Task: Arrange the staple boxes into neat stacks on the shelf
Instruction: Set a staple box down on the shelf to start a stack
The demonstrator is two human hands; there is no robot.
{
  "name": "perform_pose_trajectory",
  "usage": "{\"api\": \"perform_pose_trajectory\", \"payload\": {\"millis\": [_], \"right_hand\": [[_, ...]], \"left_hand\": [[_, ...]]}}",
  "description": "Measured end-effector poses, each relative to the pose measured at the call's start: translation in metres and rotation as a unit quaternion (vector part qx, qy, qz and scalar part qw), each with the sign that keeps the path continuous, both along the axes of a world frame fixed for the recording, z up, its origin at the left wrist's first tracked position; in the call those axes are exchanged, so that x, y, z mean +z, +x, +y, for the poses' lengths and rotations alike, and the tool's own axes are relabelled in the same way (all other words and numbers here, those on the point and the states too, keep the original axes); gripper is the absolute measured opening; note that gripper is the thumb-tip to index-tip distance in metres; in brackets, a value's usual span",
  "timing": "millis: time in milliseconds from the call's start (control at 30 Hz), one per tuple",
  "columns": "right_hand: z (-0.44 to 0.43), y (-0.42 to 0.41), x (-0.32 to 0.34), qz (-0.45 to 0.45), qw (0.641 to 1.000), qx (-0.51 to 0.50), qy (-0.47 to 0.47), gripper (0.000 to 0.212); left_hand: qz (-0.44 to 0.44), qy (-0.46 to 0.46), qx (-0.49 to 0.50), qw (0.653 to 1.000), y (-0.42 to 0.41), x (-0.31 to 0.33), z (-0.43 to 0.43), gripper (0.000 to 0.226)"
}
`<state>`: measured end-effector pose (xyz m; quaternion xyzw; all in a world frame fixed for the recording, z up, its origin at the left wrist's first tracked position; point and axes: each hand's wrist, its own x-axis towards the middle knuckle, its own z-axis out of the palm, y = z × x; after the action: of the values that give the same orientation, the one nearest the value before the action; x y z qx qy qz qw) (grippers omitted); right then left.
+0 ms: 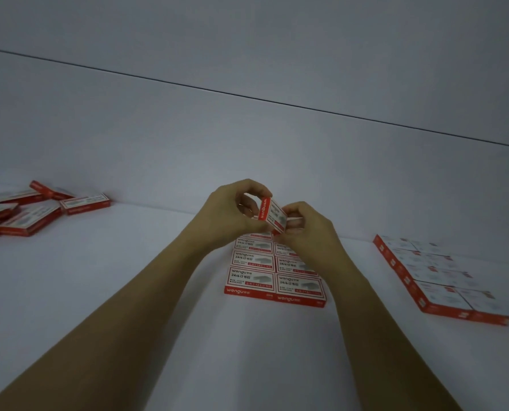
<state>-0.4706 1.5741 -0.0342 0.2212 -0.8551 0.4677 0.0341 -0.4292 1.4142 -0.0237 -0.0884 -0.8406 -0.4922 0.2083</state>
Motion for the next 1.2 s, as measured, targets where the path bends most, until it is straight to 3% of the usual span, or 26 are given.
{"api": "perform_pose_trajectory", "payload": {"millis": [167, 400, 667, 900, 1033, 1200], "right_hand": [[0.001, -0.002, -0.001, 0.021, 0.999, -0.028, -0.019, 0.032], [-0.008, 0.006, 0.005, 0.200, 0.977, -0.073, -0.027, 0.032], [-0.010, 0.003, 0.003, 0.212, 0.974, -0.075, -0.031, 0.027], [0.002, -0.007, 0.003, 0.123, 0.989, -0.076, 0.023, 0.042], [0.013, -0.014, 0.002, 0.083, 0.990, -0.090, 0.069, 0.038], [0.027, -0.025, -0.002, 0.049, 0.983, -0.136, 0.110, 0.032]], "left_hand": [[0.025, -0.033, 0.017, 0.999, -0.004, -0.004, 0.001, 0.038], [0.121, -0.103, 0.106, 0.982, -0.008, -0.013, -0.001, 0.038], [0.153, -0.115, 0.109, 0.975, -0.010, -0.016, -0.004, 0.038], [0.050, -0.076, 0.079, 0.993, -0.012, -0.019, -0.002, 0.049], [-0.026, -0.086, 0.094, 0.992, -0.012, -0.026, -0.003, 0.060], [-0.092, -0.051, 0.115, 0.988, -0.015, -0.034, -0.008, 0.039]]}}
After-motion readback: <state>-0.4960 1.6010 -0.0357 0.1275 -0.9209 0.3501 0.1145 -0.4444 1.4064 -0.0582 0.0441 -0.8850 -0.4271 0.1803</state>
